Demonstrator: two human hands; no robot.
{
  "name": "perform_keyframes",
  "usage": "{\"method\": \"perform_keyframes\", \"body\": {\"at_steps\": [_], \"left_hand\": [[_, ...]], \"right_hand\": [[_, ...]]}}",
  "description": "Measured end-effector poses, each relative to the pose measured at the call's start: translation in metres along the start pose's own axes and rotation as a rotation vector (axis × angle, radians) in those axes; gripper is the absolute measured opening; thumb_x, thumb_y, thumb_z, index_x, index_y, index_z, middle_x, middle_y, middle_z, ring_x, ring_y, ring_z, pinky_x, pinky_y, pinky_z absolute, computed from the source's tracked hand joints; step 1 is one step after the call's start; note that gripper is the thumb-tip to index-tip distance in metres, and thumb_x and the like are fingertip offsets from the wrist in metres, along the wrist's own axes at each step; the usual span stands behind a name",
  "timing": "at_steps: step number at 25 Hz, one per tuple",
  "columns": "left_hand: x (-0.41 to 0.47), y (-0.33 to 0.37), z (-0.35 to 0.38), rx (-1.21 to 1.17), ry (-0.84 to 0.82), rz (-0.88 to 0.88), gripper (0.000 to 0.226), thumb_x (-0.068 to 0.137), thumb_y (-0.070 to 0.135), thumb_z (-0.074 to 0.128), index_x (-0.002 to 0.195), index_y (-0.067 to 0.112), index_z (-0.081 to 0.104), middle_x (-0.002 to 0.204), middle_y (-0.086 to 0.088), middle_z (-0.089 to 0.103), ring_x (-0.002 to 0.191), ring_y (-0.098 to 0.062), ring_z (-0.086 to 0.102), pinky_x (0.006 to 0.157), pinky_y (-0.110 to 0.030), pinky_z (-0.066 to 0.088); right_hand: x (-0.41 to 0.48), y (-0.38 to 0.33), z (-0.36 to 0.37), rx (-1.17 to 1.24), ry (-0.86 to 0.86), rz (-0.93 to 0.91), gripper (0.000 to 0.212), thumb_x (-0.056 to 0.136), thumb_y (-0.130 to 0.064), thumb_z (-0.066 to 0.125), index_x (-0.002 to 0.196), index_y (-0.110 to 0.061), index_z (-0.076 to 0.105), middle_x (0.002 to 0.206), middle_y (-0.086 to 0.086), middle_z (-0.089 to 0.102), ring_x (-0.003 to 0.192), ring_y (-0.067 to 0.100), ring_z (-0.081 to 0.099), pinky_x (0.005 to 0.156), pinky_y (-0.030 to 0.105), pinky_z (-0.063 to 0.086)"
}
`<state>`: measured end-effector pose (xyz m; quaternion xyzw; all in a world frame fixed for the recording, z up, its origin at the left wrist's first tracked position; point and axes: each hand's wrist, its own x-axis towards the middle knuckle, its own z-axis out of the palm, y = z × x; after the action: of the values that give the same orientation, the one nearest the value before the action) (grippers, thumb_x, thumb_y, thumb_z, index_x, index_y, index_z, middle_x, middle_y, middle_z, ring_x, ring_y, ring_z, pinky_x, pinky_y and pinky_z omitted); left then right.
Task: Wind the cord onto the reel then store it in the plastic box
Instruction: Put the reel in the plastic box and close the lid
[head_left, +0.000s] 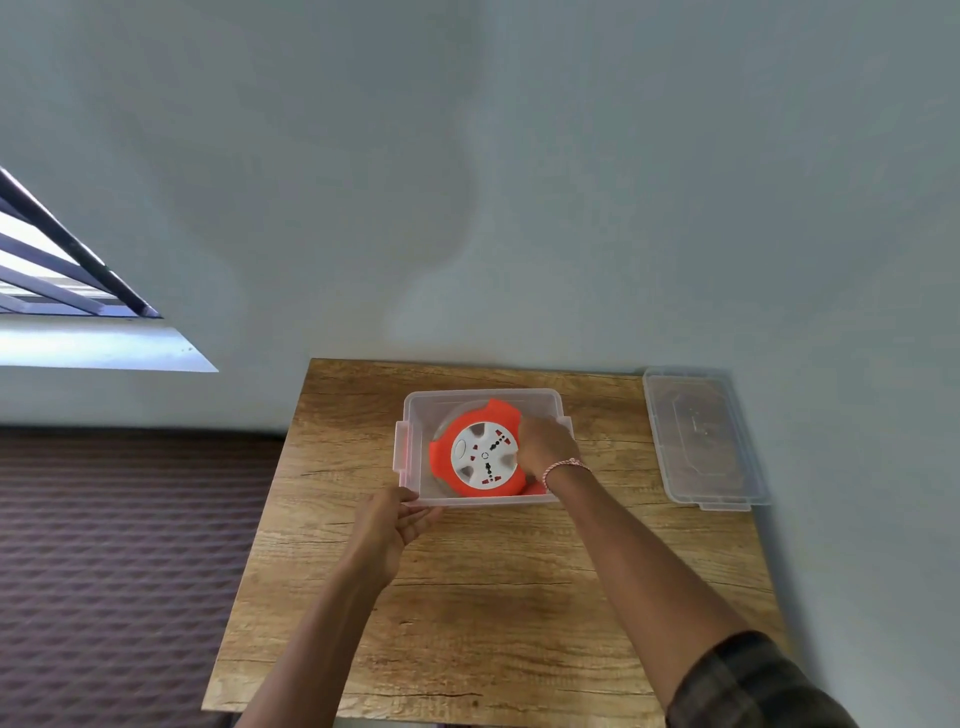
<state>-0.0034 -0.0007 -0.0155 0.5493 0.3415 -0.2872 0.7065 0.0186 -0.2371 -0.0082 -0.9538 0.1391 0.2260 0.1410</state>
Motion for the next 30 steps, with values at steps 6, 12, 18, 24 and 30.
{"method": "perform_keyframes", "body": {"at_steps": [6,12,18,24,30], "left_hand": [[0.004,0.01,-0.003,0.681,0.233,0.301,0.033,0.095,0.027,0.072,0.116,0.009,0.053,0.12,-0.017,0.065,0.098,-0.03,0.07,0.078,-0.045,0.063],[-0.011,0.003,0.033,0.969,0.307,1.191,0.032,0.088,0.011,0.079,0.114,0.015,0.061,0.117,-0.006,0.063,0.108,-0.021,0.058,0.09,-0.036,0.052],[-0.023,-0.072,0.109,1.182,-0.467,1.186,0.014,0.097,0.015,0.065,0.105,0.027,0.066,0.097,0.018,0.065,0.074,0.003,0.059,0.067,-0.021,0.051],[-0.004,-0.146,0.153,1.192,-0.514,0.537,0.019,0.106,0.032,0.056,0.122,0.023,0.063,0.099,0.004,0.071,0.09,-0.016,0.068,0.085,-0.032,0.054],[-0.002,-0.151,0.17,1.03,-0.532,0.346,0.042,0.107,0.057,0.043,0.122,0.022,0.059,0.1,0.002,0.071,0.085,-0.017,0.069,0.074,-0.034,0.057]], "right_hand": [[-0.018,0.015,-0.004,0.236,0.321,-0.008,0.015,0.098,-0.02,0.066,0.086,-0.011,0.067,0.083,0.006,0.074,0.08,0.021,0.071,0.074,0.035,0.062],[-0.064,0.086,0.004,0.694,0.603,0.06,0.009,0.097,-0.023,0.067,0.09,-0.024,0.072,0.074,-0.011,0.07,0.067,0.005,0.069,0.062,0.021,0.059],[-0.102,0.187,0.061,1.476,0.804,0.889,0.007,0.094,-0.005,0.066,0.087,-0.002,0.066,0.086,0.025,0.076,0.062,0.025,0.073,0.075,0.044,0.064],[-0.097,0.238,0.062,1.642,0.699,0.994,0.018,0.093,-0.012,0.074,0.089,0.005,0.07,0.089,0.022,0.073,0.08,0.032,0.075,0.076,0.041,0.065],[-0.09,0.243,0.058,1.755,0.706,0.927,0.009,0.093,0.006,0.064,0.101,0.011,0.064,0.1,0.028,0.074,0.082,0.035,0.076,0.087,0.048,0.062]]}}
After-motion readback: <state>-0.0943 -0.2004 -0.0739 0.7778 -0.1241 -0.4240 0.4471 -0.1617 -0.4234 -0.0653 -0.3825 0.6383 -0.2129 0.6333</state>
